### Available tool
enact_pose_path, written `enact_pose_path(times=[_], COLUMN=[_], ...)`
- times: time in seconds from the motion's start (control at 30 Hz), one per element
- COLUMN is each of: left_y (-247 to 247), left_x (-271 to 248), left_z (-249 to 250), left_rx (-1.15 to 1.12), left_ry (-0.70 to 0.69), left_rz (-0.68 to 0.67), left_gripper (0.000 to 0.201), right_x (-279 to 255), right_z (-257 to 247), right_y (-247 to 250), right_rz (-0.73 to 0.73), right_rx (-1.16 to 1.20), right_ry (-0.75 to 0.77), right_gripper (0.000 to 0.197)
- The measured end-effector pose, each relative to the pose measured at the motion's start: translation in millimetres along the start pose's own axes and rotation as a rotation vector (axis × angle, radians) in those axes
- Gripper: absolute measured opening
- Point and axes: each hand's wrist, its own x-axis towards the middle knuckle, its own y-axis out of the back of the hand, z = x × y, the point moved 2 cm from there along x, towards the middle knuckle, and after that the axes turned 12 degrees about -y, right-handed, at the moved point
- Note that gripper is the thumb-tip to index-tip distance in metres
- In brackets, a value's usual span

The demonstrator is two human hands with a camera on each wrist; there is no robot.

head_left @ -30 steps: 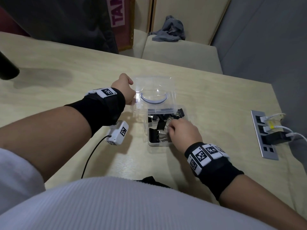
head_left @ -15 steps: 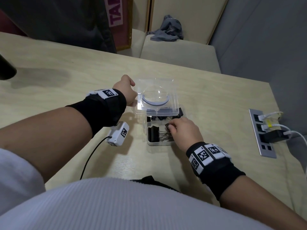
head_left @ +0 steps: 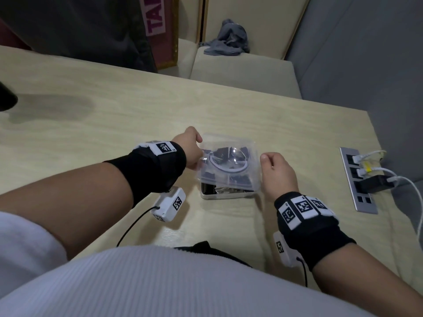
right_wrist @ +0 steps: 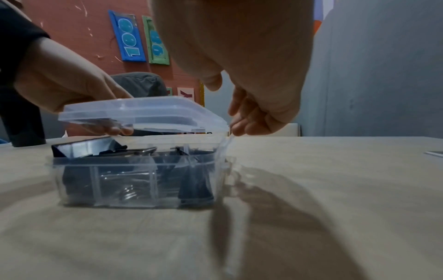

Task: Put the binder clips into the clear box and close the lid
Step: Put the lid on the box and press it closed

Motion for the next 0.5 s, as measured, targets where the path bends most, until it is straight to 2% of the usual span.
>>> enact_pose_path(times=[0.3,0.5], left_y=[-16,-12], left_x=[0,2], left_z=[12,12], left_rx=[0.566,0.741], left_ry=[-0.1,-0.123], left_rz=[-0.148,-0.173], left_gripper=[0.029,0.029], right_x=[3,0], right_z=[6,2], right_y=[-7,-12], right_rz=[-0.021,-0.048], right_rx=[-0.052,-0.128], right_ry=[0.026,0.057], right_gripper=[0.037,0.037])
